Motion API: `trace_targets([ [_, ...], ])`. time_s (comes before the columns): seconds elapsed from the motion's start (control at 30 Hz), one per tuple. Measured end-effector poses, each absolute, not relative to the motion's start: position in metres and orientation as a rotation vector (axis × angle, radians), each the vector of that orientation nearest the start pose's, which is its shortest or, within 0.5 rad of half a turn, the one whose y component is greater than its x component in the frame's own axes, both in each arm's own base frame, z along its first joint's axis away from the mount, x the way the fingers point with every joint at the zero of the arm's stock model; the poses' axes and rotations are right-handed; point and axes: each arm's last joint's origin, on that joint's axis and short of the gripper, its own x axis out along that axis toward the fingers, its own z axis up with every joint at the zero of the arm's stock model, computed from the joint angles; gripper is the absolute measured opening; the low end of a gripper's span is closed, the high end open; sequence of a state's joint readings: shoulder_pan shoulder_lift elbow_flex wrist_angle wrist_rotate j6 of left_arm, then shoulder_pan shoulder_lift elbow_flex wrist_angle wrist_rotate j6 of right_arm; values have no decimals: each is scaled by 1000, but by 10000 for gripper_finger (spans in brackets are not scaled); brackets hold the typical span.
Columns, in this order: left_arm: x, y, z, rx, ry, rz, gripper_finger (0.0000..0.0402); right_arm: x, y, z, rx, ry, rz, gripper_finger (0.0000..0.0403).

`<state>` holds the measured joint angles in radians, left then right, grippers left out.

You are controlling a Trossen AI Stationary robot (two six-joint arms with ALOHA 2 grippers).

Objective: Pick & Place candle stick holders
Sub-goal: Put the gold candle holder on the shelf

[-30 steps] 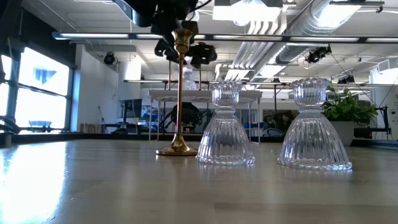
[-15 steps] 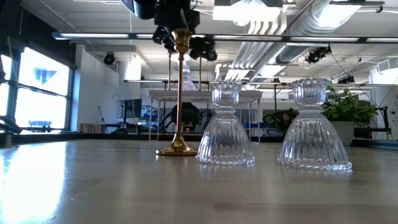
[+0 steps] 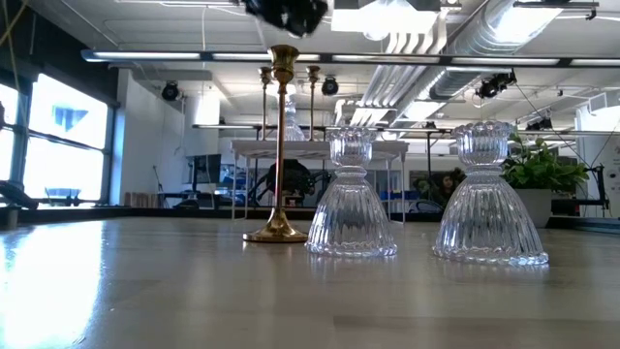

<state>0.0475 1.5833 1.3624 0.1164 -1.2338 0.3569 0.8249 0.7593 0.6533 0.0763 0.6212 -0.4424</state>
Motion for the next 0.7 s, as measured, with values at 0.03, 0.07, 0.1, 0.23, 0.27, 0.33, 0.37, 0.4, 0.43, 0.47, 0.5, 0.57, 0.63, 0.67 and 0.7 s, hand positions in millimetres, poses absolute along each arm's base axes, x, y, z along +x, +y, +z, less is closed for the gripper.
trace_targets([
  [0.03, 346, 31, 371, 379, 309, 1218, 213, 128, 113, 316, -454, -18, 203, 130],
  [0.07, 341, 19, 377, 392, 306, 1182, 213, 128, 113, 315, -446, -11, 201, 130],
  [0.1, 335, 6, 382, 407, 308, 1141, 213, 128, 113, 314, -438, -2, 200, 130],
  [0.23, 311, -42, 390, 428, 309, 965, 213, 127, 113, 309, -405, 47, 207, 130],
  [0.27, 306, -52, 390, 416, 301, 928, 213, 127, 113, 308, -394, 56, 208, 130],
  [0.33, 292, -74, 391, 394, 297, 815, 213, 127, 112, 307, -373, 67, 208, 130],
  [0.37, 286, -85, 390, 376, 298, 748, 213, 127, 112, 307, -364, 68, 208, 130],
  [0.4, 281, -95, 388, 345, 295, 672, 213, 127, 112, 307, -354, 69, 208, 130],
  [0.43, 277, -105, 386, 311, 296, 598, 213, 127, 112, 307, -348, 72, 208, 130],
  [0.47, 274, -113, 384, 282, 300, 529, 213, 127, 112, 307, -341, 73, 207, 130],
  [0.5, 270, -122, 382, 255, 307, 462, 213, 127, 112, 307, -329, 74, 207, 130],
  [0.57, 264, -139, 380, 161, 312, 315, 213, 127, 112, 307, -310, 77, 207, 130],
  [0.63, 260, -152, 377, 70, 332, 191, 213, 127, 113, 307, -306, 79, 216, 130],
  [0.67, 259, -157, 373, 38, 358, 150, 213, 127, 113, 307, -305, 79, 220, 130],
  [0.7, 258, -162, 368, 21, 393, 126, 213, 127, 113, 307, -304, 79, 225, 130],
])
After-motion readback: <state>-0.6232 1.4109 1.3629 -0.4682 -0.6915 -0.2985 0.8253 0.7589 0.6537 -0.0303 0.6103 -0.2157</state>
